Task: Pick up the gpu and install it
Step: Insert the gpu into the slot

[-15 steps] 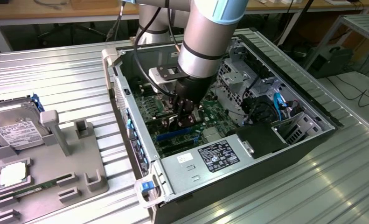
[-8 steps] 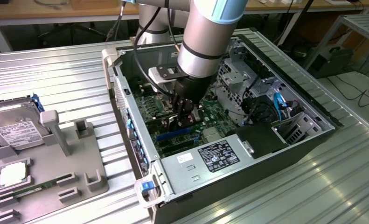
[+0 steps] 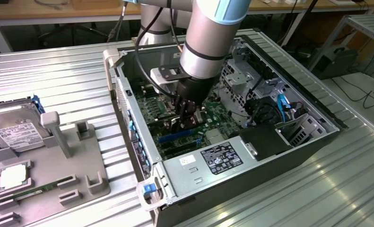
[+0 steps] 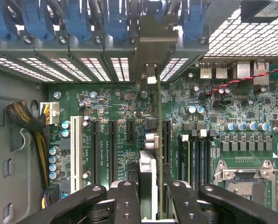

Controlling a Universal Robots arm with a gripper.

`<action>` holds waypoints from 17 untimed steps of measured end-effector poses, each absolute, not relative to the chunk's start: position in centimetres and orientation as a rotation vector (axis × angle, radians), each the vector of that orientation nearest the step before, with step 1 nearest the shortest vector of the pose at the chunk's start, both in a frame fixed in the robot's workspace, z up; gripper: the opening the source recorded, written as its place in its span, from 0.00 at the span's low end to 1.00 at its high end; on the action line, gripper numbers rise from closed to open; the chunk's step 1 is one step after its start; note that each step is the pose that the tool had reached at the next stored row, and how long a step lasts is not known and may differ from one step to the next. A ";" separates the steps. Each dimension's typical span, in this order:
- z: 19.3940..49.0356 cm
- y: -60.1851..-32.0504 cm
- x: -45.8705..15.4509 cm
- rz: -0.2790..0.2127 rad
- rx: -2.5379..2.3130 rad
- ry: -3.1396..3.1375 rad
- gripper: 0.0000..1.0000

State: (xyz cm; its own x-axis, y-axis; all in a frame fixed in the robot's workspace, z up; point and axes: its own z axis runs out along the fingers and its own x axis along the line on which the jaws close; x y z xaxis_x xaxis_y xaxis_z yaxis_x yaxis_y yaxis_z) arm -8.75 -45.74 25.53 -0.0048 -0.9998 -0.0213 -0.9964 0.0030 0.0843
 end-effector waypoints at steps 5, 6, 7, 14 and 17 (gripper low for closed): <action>25.5 -45.7 -8.7 -0.116 2.180 -2.197 0.28; 25.5 -45.7 -8.8 -0.116 2.180 -2.198 0.28; 25.5 -45.7 -8.9 -0.116 2.180 -2.198 0.28; 25.4 -45.7 -9.0 -0.116 2.179 -2.198 0.28; 25.3 -45.7 -9.0 -0.116 2.179 -2.198 0.28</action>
State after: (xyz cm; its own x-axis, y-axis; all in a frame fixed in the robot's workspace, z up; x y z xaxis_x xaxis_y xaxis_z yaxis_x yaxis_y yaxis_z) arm -8.95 -45.74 25.32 -0.0097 -0.9997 -0.0214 -0.9964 0.0078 0.0842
